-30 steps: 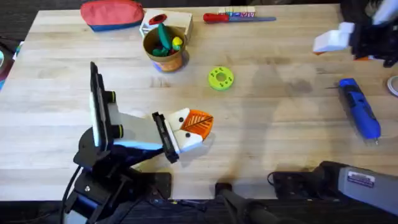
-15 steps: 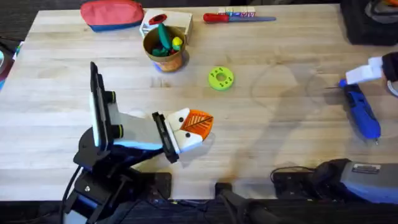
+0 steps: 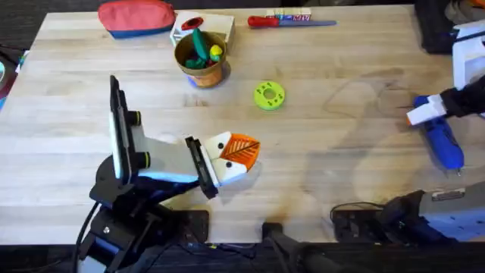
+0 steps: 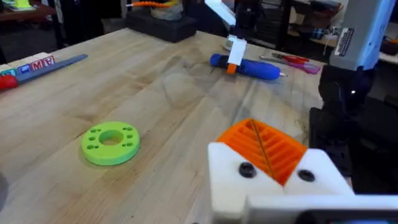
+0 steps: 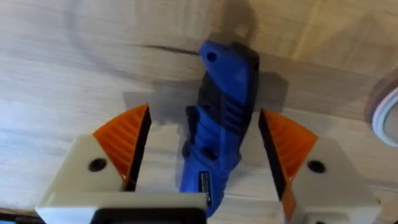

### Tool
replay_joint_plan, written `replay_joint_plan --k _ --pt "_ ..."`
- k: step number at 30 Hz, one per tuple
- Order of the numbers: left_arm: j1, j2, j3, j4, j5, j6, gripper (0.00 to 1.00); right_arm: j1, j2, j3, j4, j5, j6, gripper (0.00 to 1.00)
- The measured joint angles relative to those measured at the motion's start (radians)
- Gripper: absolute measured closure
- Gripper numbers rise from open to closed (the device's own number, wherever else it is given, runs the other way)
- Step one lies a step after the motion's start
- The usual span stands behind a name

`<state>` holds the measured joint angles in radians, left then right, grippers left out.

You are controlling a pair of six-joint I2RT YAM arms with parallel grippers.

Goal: Pick up the gripper from the table and insert it into the empty holder that is missing its gripper. Then pick up a screw, insert it into the mounting hole, and use the screwdriver to tighten it. Finally, clean up the table by picking up the vegetable and placing it into the bucket.

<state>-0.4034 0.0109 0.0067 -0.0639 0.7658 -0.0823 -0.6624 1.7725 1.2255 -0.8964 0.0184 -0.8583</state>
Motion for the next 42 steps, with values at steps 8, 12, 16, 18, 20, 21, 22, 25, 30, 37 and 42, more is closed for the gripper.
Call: replay_joint_plan --k 8,12,16,18,20,21,22,25,30,37,42 --pt "0.000 0.000 0.000 0.000 -0.003 0.000 0.994 -0.033 0.011 0.000 0.036 0.006 -0.007 0.008" --pt "0.000 0.000 0.000 0.000 -0.003 0.000 0.994 -0.034 0.026 0.000 0.036 0.003 -0.007 0.009" --pt "0.000 0.000 0.000 0.000 -0.002 0.000 0.994 -0.033 0.054 0.000 0.041 -0.003 -0.006 0.008" --pt "0.000 0.000 0.000 0.000 -0.002 0.000 0.994 -0.030 0.054 0.000 0.042 -0.005 -0.006 0.009" --pt "0.000 0.000 0.000 0.000 -0.003 0.000 0.994 -0.029 0.054 0.000 0.044 -0.005 -0.006 0.009" --pt "0.000 0.000 0.000 0.000 -0.003 0.000 0.994 -0.029 0.054 0.000 0.045 -0.005 -0.006 0.010" --pt "0.000 0.000 0.000 0.000 -0.003 0.000 0.994 -0.029 0.054 0.000 0.045 -0.005 -0.006 0.010" --pt "0.000 0.000 0.000 0.000 -0.002 0.000 0.994 -0.028 0.054 0.000 0.048 -0.005 -0.006 0.019" --pt "0.000 0.000 0.000 0.000 -0.003 0.000 0.994 -0.028 0.055 0.000 0.058 -0.012 -0.007 0.092" --pt "0.000 0.000 0.000 0.000 -0.003 0.000 0.994 -0.028 0.055 0.000 0.065 -0.018 -0.010 0.233" --pt "0.000 0.000 0.000 0.000 -0.003 0.000 0.994 -0.028 0.056 0.000 0.070 -0.021 -0.011 0.362"
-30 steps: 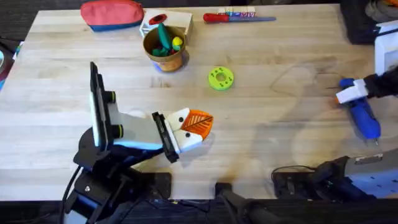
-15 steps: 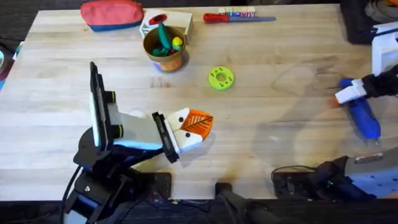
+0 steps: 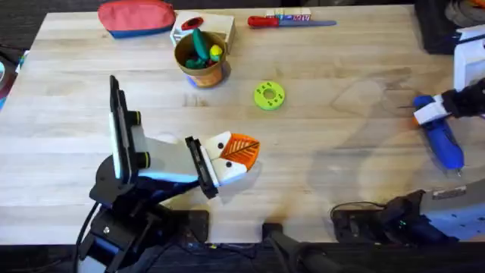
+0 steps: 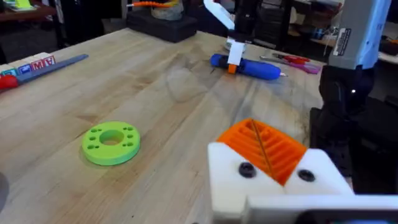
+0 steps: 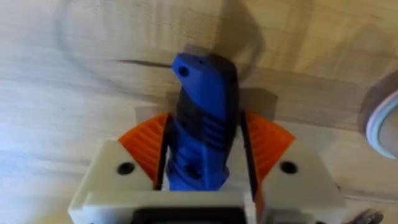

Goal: Pick up the gripper from the table and insert it into the empty holder that is missing its gripper. Then pick up a screw, insert it into the mounting hole, and use the screwdriver to tighten it. Finally, clean up the table by picking up the vegetable and placing it into the bucket.

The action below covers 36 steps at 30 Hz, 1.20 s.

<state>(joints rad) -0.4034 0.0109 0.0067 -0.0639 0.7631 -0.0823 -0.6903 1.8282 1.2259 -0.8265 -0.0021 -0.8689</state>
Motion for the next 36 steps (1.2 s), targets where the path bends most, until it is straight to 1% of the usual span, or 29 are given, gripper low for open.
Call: replay_joint_plan --k 1,4,6,8,9,10,21,26,31,36 --pt "0.000 0.000 0.000 0.000 0.000 0.000 0.994 0.000 0.000 0.000 -0.001 -0.002 0.000 0.399" --pt "0.000 0.000 0.000 0.000 0.000 0.000 0.994 -0.001 0.000 0.000 0.002 -0.002 -0.002 0.560" --pt "0.000 0.000 0.000 0.000 0.000 0.000 0.994 -0.001 0.000 0.000 0.006 -0.001 -0.007 0.702" --pt "0.000 0.000 0.000 0.000 0.000 0.000 0.994 -0.001 0.000 0.000 0.013 -0.001 -0.011 0.883" --pt "0.000 0.000 0.000 0.000 0.000 0.000 0.994 -0.001 0.000 0.000 0.014 -0.003 -0.010 0.958" --pt "0.000 0.000 0.000 0.000 0.000 0.000 0.994 0.000 0.000 0.000 0.013 -0.007 -0.008 0.983" --pt "0.000 0.000 0.000 0.000 0.000 0.000 0.994 0.017 -0.003 0.000 -0.008 -0.013 -0.006 0.989" --pt "0.000 0.000 0.000 0.000 0.000 0.000 0.994 0.039 -0.039 0.001 -0.017 -0.019 0.042 0.992" --pt "0.000 0.000 0.000 0.000 0.000 0.000 0.994 0.051 -0.155 0.010 -0.017 -0.025 0.105 0.993" --pt "0.000 0.000 0.000 0.000 0.000 0.000 0.994 0.069 -0.313 0.017 -0.014 -0.040 0.161 0.993"
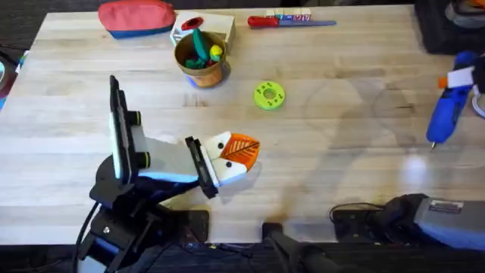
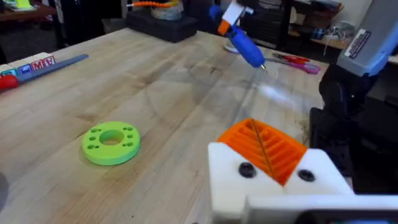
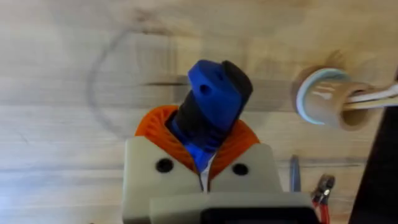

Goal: Pick up the gripper from the table and insert it into the empty holder that is missing its gripper. Then pick up a screw, insert it into the mounting hole, and use the screwdriver to tighten it. Finally, clean up the table by picking up the vegetable and placing it into the bucket.

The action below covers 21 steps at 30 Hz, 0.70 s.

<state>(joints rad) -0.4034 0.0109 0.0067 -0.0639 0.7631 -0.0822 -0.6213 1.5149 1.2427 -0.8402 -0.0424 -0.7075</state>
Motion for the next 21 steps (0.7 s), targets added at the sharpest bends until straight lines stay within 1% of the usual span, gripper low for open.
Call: replay_joint_plan --k 8,13,17,19,21 --pt "0.000 0.000 0.000 0.000 0.000 0.000 0.994 0.040 -0.278 0.000 0.059 -0.129 0.154 0.993" --pt "0.000 0.000 0.000 0.000 0.000 0.000 0.994 0.082 -0.457 0.000 0.051 -0.179 0.207 0.994" --pt "0.000 0.000 0.000 0.000 0.000 0.000 0.994 0.105 -0.574 -0.002 0.040 -0.230 0.241 0.994" --pt "0.000 0.000 0.000 0.000 0.000 0.000 0.994 0.113 -0.637 -0.027 0.078 -0.259 0.273 0.994" --pt "0.000 0.000 0.000 0.000 0.000 0.000 0.994 0.123 -0.704 -0.076 0.134 -0.288 0.310 0.994"
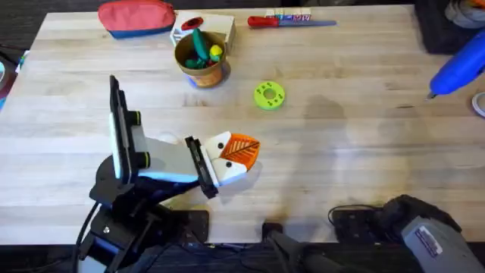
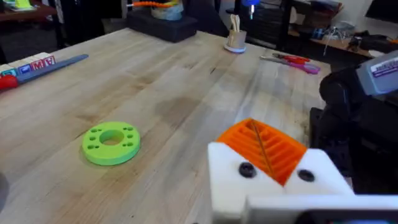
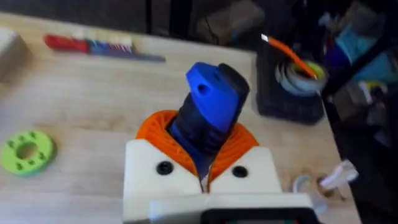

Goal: Pick up the gripper from the table and insert it into the empty holder that is missing its gripper. Then pick up a screw, insert it into the mounting hole, and use the screwdriver to tighten it. Finally, clean up the table by picking up the vegetable and placing it into the bucket.

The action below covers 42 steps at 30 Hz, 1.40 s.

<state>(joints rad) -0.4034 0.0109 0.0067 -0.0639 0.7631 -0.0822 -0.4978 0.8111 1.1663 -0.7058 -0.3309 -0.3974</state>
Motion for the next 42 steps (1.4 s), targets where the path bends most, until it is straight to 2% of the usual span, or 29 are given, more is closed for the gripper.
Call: replay_joint_plan --k 4,7,11,15,21,25,30,36,42 --pt "0.000 0.000 0.000 0.000 0.000 0.000 0.994 0.051 -0.129 -0.151 0.183 -0.069 0.121 0.994" --pt "0.000 0.000 0.000 0.000 0.000 0.000 0.994 0.124 -0.206 -0.284 0.364 -0.113 0.249 0.994" --pt "0.000 0.000 0.000 0.000 0.000 0.000 0.994 0.272 -0.266 -0.446 0.603 -0.163 0.385 0.994" --pt "0.000 0.000 0.000 0.000 0.000 0.000 0.994 0.481 -0.269 -0.538 0.799 -0.183 0.452 0.994" --pt "0.000 0.000 0.000 0.000 0.000 0.000 0.994 0.784 -0.200 -0.554 1.003 -0.198 0.476 0.994" --pt "0.000 0.000 0.000 0.000 0.000 0.000 0.994 0.949 -0.121 -0.554 1.159 -0.201 0.469 0.994" --pt "0.000 0.000 0.000 0.000 0.000 0.000 0.994 1.114 -0.010 -0.555 1.303 -0.208 0.463 0.994" --pt "0.000 0.000 0.000 0.000 0.000 0.000 0.994 1.243 0.092 -0.555 1.390 -0.210 0.427 0.994" --pt "0.000 0.000 0.000 0.000 0.000 0.000 0.994 1.277 0.124 -0.555 1.387 -0.213 0.342 0.994"
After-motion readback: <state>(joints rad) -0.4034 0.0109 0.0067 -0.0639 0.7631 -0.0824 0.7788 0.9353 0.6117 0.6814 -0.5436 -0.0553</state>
